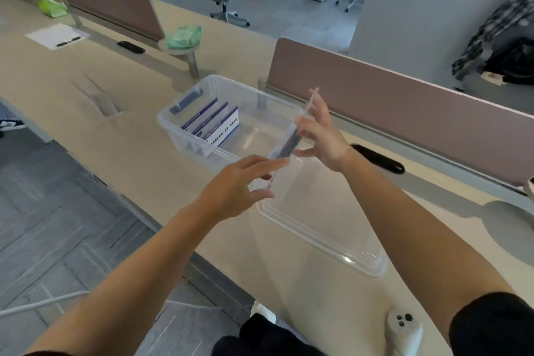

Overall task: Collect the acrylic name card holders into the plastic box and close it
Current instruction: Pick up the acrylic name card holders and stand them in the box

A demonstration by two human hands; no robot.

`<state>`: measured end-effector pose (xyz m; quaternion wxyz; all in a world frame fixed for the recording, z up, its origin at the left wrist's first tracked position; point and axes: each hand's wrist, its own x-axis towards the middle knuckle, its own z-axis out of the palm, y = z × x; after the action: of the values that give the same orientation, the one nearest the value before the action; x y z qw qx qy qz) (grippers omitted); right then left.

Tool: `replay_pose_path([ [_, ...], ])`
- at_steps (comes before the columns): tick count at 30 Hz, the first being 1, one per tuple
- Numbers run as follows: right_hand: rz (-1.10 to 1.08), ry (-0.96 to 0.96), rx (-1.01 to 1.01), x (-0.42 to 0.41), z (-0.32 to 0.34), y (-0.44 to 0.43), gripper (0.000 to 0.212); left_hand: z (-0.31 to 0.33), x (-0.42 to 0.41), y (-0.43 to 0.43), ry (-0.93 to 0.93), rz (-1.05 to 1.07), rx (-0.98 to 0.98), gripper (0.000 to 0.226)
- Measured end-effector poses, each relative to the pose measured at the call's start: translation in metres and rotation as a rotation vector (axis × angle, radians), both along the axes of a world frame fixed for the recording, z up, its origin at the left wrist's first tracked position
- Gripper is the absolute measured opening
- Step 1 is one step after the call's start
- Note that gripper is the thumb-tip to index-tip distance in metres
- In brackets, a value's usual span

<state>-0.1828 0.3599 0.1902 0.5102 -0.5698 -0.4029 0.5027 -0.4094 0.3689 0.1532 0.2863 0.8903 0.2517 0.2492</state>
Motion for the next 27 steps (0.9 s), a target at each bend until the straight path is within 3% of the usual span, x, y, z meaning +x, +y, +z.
replay_pose_path([
  [5, -0.070, -0.014, 0.085, 0.005, -0.007, 0.067, 0.096, -0.001, 0.006, 0.079, 0.097, -0.028, 0.073, 0.071],
  [11, -0.197, -0.017, 0.050, 0.006, -0.024, 0.128, 0.077, -0.011, 0.010, 0.147, 0.150, -0.047, 0.064, 0.062],
  [21, -0.301, -0.156, -0.050, -0.010, -0.055, 0.193, 0.082, -0.041, -0.026, 0.300, 0.311, -0.130, -0.137, 0.066],
  [27, -0.429, -0.100, -0.176, -0.051, -0.078, 0.238, 0.089, -0.077, -0.048, 0.399, 0.185, -0.170, 0.029, 0.048],
])
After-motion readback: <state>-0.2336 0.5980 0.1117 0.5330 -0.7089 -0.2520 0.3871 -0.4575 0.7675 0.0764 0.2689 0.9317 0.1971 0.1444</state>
